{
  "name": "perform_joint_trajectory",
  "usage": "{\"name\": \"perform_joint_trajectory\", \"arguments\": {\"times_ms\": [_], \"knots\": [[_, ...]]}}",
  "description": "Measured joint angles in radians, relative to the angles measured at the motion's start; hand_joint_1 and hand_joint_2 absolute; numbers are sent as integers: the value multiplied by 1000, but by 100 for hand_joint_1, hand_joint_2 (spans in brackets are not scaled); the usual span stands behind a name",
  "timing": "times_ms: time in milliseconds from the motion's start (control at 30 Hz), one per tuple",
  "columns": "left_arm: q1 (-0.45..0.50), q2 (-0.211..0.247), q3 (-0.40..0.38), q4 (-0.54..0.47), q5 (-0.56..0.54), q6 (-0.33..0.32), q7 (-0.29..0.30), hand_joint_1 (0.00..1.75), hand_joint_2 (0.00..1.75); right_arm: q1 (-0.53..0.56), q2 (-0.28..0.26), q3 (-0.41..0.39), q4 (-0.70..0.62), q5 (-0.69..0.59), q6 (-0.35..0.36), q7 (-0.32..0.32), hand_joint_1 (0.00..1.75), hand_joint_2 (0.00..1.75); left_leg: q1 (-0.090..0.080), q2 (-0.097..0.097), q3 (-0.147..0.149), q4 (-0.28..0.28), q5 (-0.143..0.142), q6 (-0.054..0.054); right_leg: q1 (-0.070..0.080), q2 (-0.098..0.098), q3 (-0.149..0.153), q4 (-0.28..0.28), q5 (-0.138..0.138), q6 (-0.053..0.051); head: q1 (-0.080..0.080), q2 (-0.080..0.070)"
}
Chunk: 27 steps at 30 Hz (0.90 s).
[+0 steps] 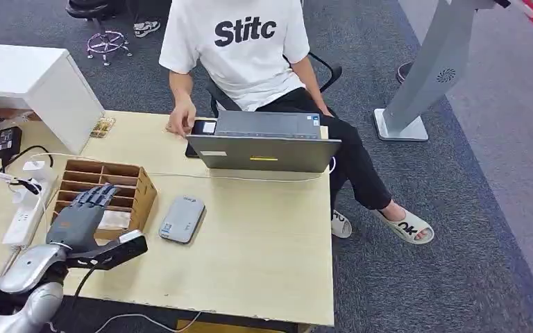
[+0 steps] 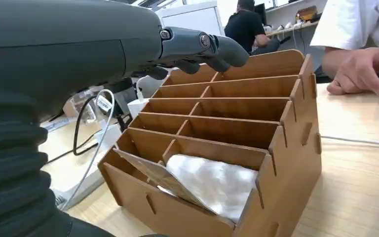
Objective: Pass the card to the sensor for recognition and then transmit it.
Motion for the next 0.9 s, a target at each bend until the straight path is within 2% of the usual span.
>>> {"name": "perform_joint_trajectory", "arguments": {"times_ms": [633,700,900], "knots": [[-2,5,1,3,0,0,0,0,175,0,0,0,0,0,0,0,0,175,0,0,0,0,0,0,0,0,0,0,0,0,0,0],[-2,29,1,3,28,-40,-2,0,175,0,0,-3,0,2,0,-3,0,175,0,0,0,0,0,0,0,0,0,0,0,0,0,0],[0,67,3,-9,47,-54,-2,0,175,0,0,-7,0,3,0,-6,0,175,0,0,0,0,0,0,0,0,0,0,0,0,0,0]]}}
